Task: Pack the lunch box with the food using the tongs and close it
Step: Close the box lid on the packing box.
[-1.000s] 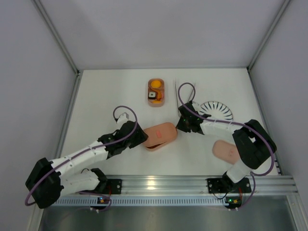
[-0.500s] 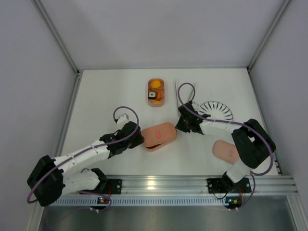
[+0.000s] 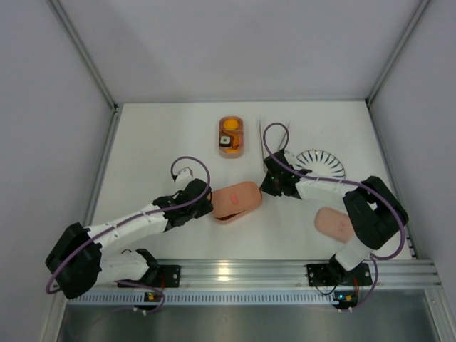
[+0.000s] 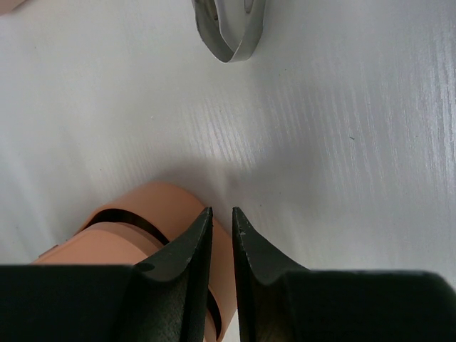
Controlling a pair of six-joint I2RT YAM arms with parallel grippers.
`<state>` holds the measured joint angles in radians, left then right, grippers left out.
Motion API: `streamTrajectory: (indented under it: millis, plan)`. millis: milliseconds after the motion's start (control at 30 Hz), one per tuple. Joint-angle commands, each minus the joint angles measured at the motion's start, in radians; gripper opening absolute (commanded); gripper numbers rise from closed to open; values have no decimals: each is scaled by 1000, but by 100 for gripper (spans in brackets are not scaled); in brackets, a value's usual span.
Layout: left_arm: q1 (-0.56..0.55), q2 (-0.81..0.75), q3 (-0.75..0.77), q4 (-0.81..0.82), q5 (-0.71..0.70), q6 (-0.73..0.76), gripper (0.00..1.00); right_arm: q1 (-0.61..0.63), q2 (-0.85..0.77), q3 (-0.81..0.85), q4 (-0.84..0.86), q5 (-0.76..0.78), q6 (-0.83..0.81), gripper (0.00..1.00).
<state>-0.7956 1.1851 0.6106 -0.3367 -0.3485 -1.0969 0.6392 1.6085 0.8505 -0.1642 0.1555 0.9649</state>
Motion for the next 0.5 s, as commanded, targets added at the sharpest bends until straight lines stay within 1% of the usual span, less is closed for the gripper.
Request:
streamTrajectory:
  millis: [0, 267, 467]
  plan:
    - [-2, -4, 25, 38, 11, 6, 31, 22, -5, -13, 55, -8, 11, 17]
    - [-4, -1, -5, 80, 52, -17, 30, 22, -24, -48, 78, -24, 28, 16]
    - [-7, 27, 6, 94, 60, -14, 30, 36, -59, -71, 84, -37, 38, 15]
